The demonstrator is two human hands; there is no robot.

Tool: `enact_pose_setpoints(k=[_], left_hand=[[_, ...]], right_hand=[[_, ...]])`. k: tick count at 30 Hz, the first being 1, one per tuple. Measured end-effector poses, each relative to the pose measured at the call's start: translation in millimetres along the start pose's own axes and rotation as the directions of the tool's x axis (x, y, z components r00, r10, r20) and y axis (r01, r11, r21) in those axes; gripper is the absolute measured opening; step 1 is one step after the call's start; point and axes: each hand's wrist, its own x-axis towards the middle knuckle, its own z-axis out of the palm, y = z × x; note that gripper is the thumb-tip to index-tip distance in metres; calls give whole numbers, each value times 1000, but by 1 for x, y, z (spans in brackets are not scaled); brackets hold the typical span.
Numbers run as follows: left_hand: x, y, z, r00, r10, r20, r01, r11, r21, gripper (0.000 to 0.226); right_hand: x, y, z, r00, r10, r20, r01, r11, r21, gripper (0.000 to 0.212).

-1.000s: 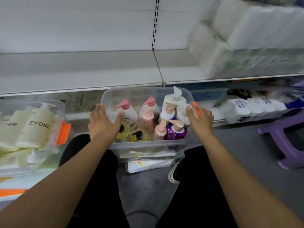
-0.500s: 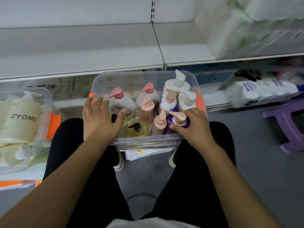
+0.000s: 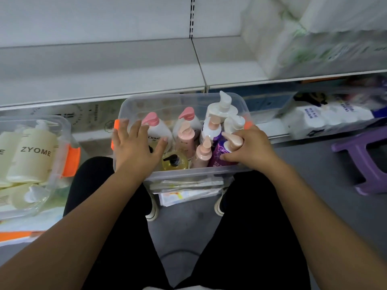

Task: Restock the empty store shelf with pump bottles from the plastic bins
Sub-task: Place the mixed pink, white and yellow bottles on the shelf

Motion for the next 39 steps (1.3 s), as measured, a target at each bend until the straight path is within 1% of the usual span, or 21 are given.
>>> enact_pose_setpoints(k=[2,3,4,5,6,9,11,13,15,17,19,20,22,23,25,27,28,31,33,35,39], left_hand=[[4,22,-7,995,86,-44,-93,975,-200,68],[6,38,-13,992,115,-51,-126,935,-333,66],[8,54,-21,991,131,-25,-128,878,-462,63],[11,70,-29,989,147,32,-103,817,-567,61],[14,84,-37,979,173,108,-66,769,-636,61],[34,117,-56,907,308,286,4,674,-739,66],[50,135,-65,841,397,367,66,598,-799,68],[65,151,-70,803,428,415,114,574,-811,66],[77,164,-71,803,415,427,125,583,-803,61],[86,172,-70,810,390,437,150,583,-798,52],[94,179,-66,815,350,462,219,552,-805,44],[99,181,-64,818,321,477,261,532,-805,41],[111,188,-60,822,261,505,334,497,-801,38],[118,192,-59,825,236,513,359,483,-799,40],[138,201,-56,841,182,510,385,461,-800,47],[163,210,-50,864,134,486,391,431,-813,50],[176,216,-47,876,119,468,385,412,-826,51],[211,232,-32,919,100,382,325,358,-876,55],[232,242,-18,941,94,325,278,332,-902,56],[251,250,-3,952,102,290,247,305,-920,57],[281,260,29,956,147,253,186,363,-913,66]], right_hand=[[-5,-6,-23,997,8,-73,3,987,158,41],[-7,-9,-37,994,-1,-105,27,969,246,43],[-7,-11,-51,991,-6,-130,49,943,329,42],[-7,-14,-64,989,-9,-146,68,911,408,41],[-5,-16,-75,987,-14,-161,89,877,472,42],[7,-18,-99,972,-1,-236,154,761,630,51],[18,-21,-106,958,25,-284,197,662,723,55],[31,-23,-107,945,78,-317,225,547,807,54],[45,-26,-104,938,139,-317,229,439,869,50],[60,-26,-98,942,180,-285,210,346,914,50],[75,-21,-95,951,184,-249,183,314,932,55],[84,-17,-92,956,175,-235,173,313,934,55],[99,-7,-84,960,157,-230,166,340,926,45],[106,-1,-76,958,161,-237,160,386,908,39],[114,16,-57,951,196,-241,116,495,861,38],[114,35,-39,943,237,-233,72,539,839,36],[115,44,-34,937,250,-243,62,566,822,35],[126,70,-35,911,265,-317,46,698,715,33],[142,86,-36,902,275,-333,27,734,679,40],[158,96,-35,912,256,-321,0,782,623,47],[178,105,-28,950,191,-249,-40,861,507,58]])
